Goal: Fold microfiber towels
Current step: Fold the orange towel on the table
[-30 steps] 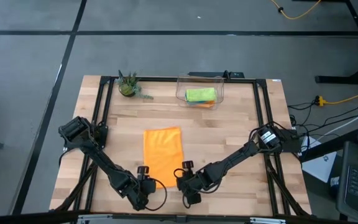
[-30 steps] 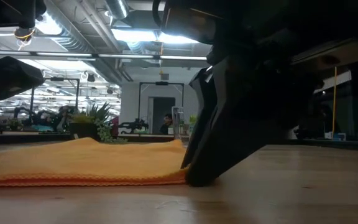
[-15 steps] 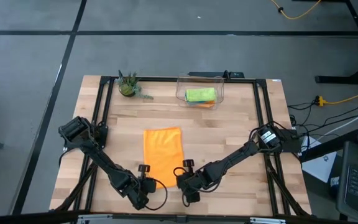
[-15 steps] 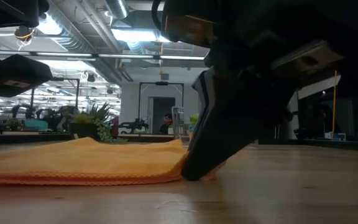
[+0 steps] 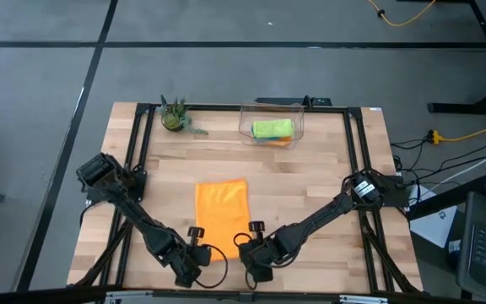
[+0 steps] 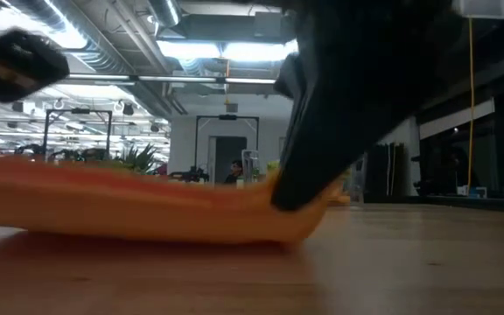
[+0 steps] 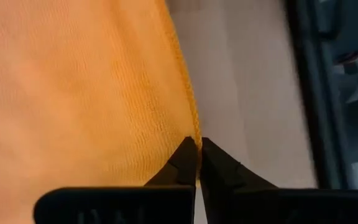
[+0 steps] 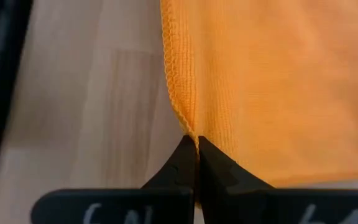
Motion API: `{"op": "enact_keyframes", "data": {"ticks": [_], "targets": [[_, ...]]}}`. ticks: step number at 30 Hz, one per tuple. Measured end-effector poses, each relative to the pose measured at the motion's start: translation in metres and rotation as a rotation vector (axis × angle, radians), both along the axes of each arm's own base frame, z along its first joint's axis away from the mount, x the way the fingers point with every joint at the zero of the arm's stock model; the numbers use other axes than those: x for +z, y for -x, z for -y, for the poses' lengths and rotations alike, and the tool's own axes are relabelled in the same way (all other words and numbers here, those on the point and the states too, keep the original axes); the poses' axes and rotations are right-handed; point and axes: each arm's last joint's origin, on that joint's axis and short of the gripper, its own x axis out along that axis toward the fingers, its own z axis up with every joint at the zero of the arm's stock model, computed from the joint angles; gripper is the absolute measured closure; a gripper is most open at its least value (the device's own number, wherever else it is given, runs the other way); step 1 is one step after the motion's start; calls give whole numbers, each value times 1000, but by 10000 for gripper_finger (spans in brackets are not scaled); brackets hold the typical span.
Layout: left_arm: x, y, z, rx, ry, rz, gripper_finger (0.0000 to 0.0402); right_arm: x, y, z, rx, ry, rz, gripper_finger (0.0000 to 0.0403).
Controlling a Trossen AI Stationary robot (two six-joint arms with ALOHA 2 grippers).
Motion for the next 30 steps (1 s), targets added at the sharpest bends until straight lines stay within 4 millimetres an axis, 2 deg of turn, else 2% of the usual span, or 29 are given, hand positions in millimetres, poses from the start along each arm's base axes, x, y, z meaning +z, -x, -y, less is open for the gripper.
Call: {"op": "enact_keyframes", "data": {"ticks": [3, 8, 11, 14, 17, 22, 25, 30], "targets": [[7, 2, 4, -18, 11, 10, 401, 16, 0, -9, 13, 2, 2, 401], [33, 1, 15, -111, 34, 81, 401, 48, 3, -25, 16, 72, 46, 401], [53, 1, 12, -123, -26, 86, 401, 66, 6, -26, -16, 180, 79, 401], [71, 3, 7, -103, -146, 70, 401, 74, 6, -24, -35, 261, 116, 401], [78, 7, -3, -87, -268, 20, 401, 73, 2, -16, -28, 325, 127, 401], [76, 5, -23, -45, -386, -57, 401, 68, -11, 11, -69, 441, 125, 401], [68, 1, -37, -19, -443, -85, 401, 62, -20, 29, -84, 481, 119, 401], [49, -3, -61, 21, -507, -159, 401, 37, -28, 60, -106, 526, 68, 401]]}}
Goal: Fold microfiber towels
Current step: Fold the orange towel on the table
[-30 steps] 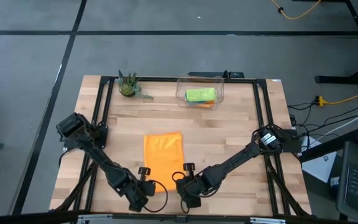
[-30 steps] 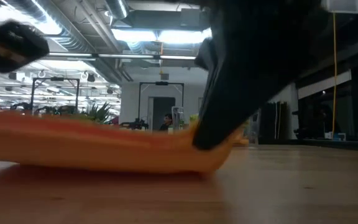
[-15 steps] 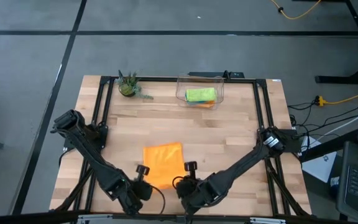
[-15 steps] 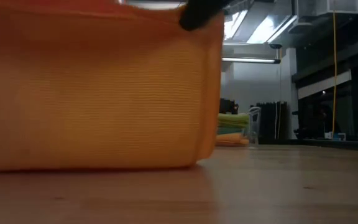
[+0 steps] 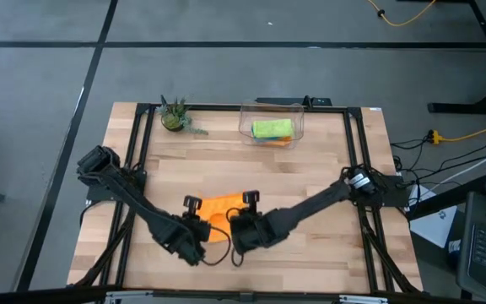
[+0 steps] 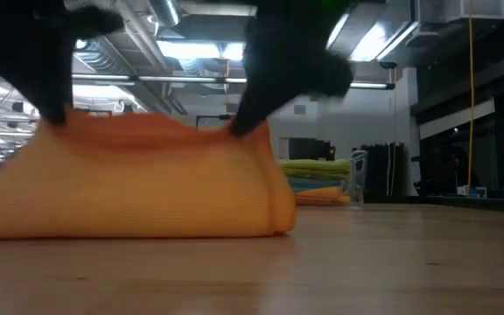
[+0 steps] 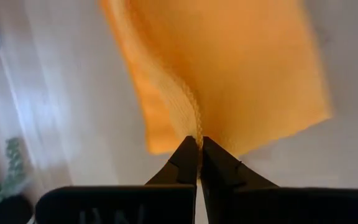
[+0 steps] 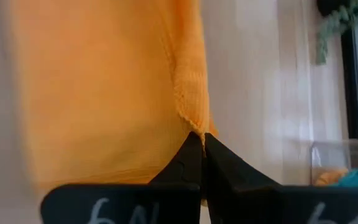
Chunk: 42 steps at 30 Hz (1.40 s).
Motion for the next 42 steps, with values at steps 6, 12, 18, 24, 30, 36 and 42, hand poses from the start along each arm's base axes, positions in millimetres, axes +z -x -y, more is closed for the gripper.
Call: {"op": "enact_keyframes", "data": {"ticks": [6, 12, 18, 24, 30, 36, 42], "targets": [[-26, -1, -24, 64, -33, -51, 401, -25, -5, 26, -38, -9, 5, 401], [-43, -2, -38, 86, -29, -55, 397, -47, -7, 44, -34, -76, 3, 376], [-43, -6, -46, 117, -31, -57, 349, -48, -8, 52, -71, -88, 8, 321], [-43, -9, -53, 146, -32, -56, 276, -48, -8, 53, -69, -86, 3, 282], [-30, -9, -58, 173, -77, -117, 237, -29, -9, 54, -95, -16, -46, 266], [9, -4, -61, 328, -170, -166, 240, 7, -9, 54, -159, 4, -97, 265], [41, 8, -58, 361, -130, -148, 245, 30, -1, 50, -254, -77, -151, 279]]}}
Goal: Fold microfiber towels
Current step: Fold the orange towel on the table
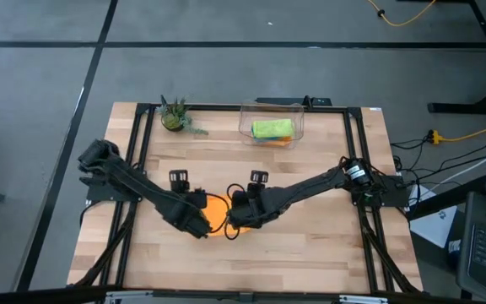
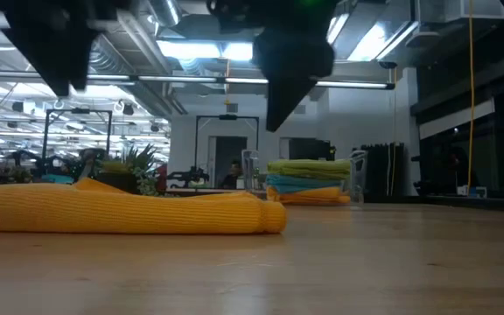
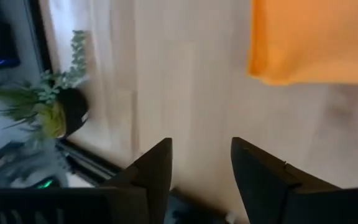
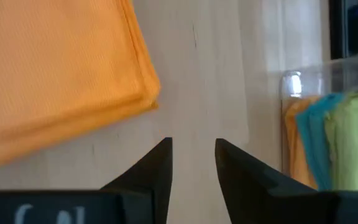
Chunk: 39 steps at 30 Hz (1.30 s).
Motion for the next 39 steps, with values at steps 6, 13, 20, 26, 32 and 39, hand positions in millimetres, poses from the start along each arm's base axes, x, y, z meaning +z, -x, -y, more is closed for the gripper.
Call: {"op": "enact_keyframes", "data": {"ticks": [6, 13, 20, 26, 32, 39], "targets": [[39, 40, -6, -2, 95, 189, 246, 8, 29, -21, -119, 116, -12, 297], [39, 87, -20, 79, 193, 528, 247, -13, 30, -56, -163, -50, 176, 299], [6, 93, -21, 48, 262, 629, 248, -31, -18, -72, 58, -424, 607, 299], [-6, 94, -22, 76, 231, 636, 248, -65, -30, -63, -184, -237, 1045, 300], [-5, 92, -24, 79, 183, 693, 248, -120, -49, -56, -280, -169, 1085, 300], [-4, 90, -23, 83, 194, 709, 248, -152, -68, -43, -244, -243, 952, 299]]}}
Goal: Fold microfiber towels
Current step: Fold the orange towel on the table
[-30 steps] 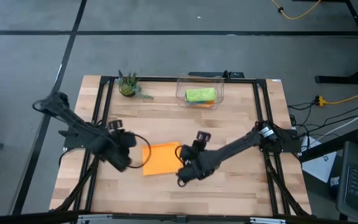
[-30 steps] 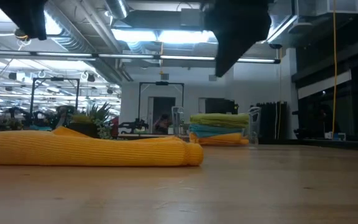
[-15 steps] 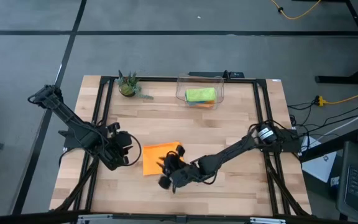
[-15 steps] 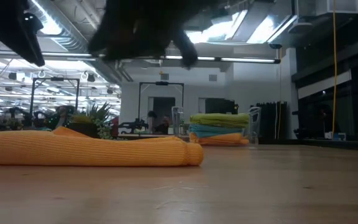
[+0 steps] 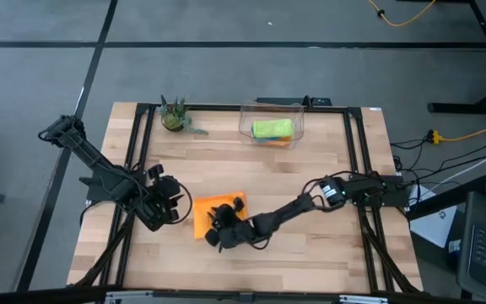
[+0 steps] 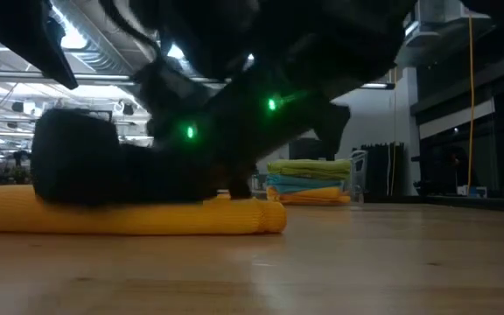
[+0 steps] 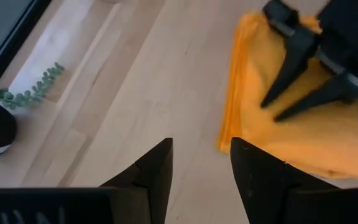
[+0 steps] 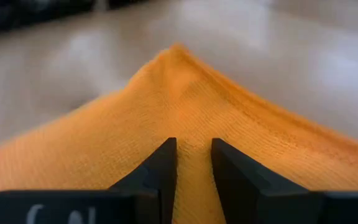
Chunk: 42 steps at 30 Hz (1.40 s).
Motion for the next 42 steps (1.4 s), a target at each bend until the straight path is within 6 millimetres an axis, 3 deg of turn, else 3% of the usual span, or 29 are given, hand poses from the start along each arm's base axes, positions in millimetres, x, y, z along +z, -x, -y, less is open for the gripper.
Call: {"op": "enact_keyframes", "data": {"ticks": [8, 12, 17, 23, 28, 34, 38, 42], "targets": [[0, 0, 0, 0, 2, 3, 248, 1, -19, 32, 758, 18, -187, 299], [0, 0, 0, 0, 2, 2, 248, 0, -24, 57, 1022, 59, -180, 299], [0, 0, 0, 0, 3, 2, 248, 15, -19, 95, 1172, -187, -255, 299], [1, -4, 3, -1, 34, 40, 248, 66, 7, 115, 1218, -345, -444, 299], [3, -8, 6, -4, 73, 91, 248, 164, 45, 101, 1264, -232, -419, 299], [6, -14, 10, -47, 65, 144, 248, 230, 113, 75, 1260, -69, -470, 299], [9, -18, 13, -32, 95, 209, 248, 254, 170, 69, 1116, 8, -552, 299], [14, -26, 18, -29, 163, 294, 248, 273, 224, 69, 1041, 151, -466, 299]]}}
